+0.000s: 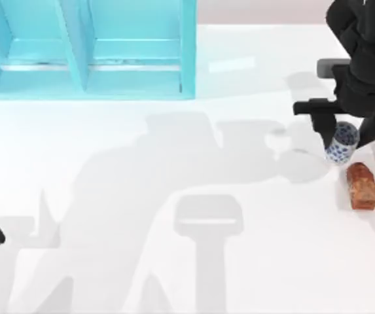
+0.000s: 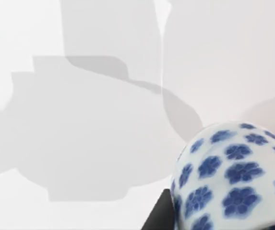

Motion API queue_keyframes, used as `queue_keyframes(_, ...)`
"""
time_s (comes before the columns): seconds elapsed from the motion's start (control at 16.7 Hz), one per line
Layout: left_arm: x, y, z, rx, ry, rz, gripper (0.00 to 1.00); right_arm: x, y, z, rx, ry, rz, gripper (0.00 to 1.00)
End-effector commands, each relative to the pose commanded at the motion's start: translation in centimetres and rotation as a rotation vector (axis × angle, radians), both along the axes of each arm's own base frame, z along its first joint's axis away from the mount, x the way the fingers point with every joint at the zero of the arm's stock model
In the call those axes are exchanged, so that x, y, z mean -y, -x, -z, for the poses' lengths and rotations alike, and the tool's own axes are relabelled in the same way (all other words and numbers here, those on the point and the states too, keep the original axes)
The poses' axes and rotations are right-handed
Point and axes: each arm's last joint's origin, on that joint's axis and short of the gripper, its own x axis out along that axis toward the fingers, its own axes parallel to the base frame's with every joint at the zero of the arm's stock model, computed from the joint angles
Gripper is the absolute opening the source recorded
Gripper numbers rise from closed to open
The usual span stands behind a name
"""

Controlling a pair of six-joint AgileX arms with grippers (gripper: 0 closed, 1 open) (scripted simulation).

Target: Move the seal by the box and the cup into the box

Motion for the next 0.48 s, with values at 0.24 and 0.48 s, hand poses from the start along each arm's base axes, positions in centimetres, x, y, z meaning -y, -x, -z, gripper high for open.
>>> queue_keyframes(0.24,0.0,0.0,0.0,0.0,0.0,0.0,1.0,2.6,-0.2,-2.6,0.002,-0.001,0.001,0.0)
queue_keyframes(0.48,0.0,0.0,0.0,0.0,0.0,0.0,1.0,5.3,0.1,-5.2,-0.004,0.0,0.0,0.0)
